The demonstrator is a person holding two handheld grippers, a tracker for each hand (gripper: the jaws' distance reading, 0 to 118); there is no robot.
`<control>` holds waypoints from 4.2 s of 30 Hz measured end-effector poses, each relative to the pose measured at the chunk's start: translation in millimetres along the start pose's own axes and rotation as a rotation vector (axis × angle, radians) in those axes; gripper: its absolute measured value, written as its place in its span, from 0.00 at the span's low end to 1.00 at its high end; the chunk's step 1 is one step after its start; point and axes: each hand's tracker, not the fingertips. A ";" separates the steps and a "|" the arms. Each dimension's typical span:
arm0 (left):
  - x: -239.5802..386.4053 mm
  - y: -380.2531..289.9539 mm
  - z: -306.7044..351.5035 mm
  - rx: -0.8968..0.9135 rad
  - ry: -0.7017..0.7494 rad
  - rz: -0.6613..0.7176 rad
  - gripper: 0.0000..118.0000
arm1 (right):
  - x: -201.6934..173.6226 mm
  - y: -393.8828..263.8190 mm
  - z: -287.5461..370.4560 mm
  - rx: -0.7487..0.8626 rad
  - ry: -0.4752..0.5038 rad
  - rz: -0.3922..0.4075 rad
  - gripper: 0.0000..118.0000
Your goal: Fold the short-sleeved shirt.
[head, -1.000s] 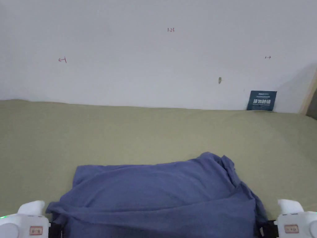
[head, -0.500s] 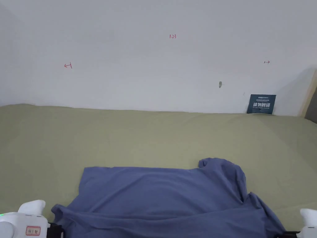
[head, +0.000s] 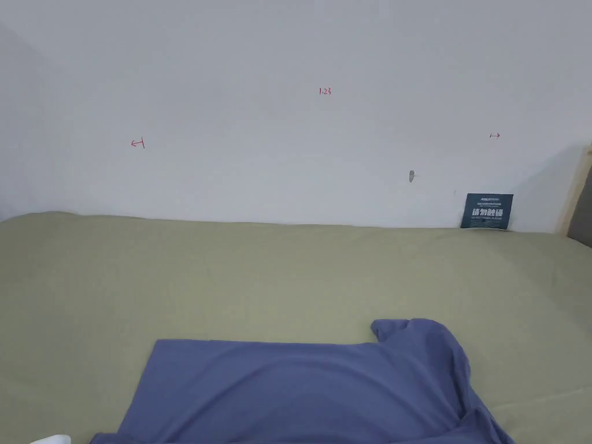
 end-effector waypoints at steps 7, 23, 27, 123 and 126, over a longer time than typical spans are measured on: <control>0.7 1.8 20.4 -0.011 0.008 -0.012 0.72 | -3.8 4.3 14.0 -0.013 -0.054 0.048 0.66; 79.0 88.3 39.1 0.121 0.023 -0.231 0.00 | -61.4 80.0 42.1 0.140 -0.021 0.088 0.00; 90.5 122.0 3.3 0.091 0.050 -0.231 0.00 | -65.9 105.4 12.1 0.115 -0.041 0.144 0.00; 20.7 26.1 90.7 0.116 -0.012 -0.152 0.00 | -123.8 31.1 78.3 0.086 -0.028 0.198 0.00; 13.4 27.5 75.2 0.066 -0.046 -0.153 0.00 | -127.8 27.6 59.8 0.062 -0.007 0.214 0.00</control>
